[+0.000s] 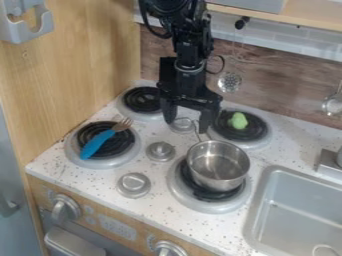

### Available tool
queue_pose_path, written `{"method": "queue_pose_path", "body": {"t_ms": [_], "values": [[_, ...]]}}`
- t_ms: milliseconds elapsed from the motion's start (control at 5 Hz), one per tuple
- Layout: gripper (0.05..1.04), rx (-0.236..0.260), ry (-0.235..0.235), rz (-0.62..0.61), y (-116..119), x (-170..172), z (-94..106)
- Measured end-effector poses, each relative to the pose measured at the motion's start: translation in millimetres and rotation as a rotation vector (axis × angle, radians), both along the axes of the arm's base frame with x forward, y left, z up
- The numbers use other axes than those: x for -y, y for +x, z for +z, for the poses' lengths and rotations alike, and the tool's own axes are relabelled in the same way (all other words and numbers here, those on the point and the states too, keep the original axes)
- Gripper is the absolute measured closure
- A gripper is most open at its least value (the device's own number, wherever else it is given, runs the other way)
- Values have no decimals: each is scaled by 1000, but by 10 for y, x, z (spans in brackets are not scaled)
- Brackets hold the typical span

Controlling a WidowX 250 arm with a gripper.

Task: Take the blue spoon off the burner and put it on the right side of the burner

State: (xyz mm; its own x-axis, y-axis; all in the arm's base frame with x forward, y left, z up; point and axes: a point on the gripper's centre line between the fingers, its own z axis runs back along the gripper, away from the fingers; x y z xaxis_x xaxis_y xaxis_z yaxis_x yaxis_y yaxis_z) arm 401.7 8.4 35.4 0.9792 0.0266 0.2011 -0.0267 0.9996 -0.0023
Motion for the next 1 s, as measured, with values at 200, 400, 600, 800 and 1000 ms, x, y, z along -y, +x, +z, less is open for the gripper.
{"method": "queue_pose_path", "body": {"t_ms": [200, 400, 600, 800, 1000], "values": [[85, -37, -1, -2, -55, 7, -128], [85, -73, 14, 31, -172, -253, -239], [85, -83, 9, 144, -329, -792, -310], [85, -83, 15, 150, -387, -1010, -313], [85, -65, 25, 186, -421, -1370, -225]]}}
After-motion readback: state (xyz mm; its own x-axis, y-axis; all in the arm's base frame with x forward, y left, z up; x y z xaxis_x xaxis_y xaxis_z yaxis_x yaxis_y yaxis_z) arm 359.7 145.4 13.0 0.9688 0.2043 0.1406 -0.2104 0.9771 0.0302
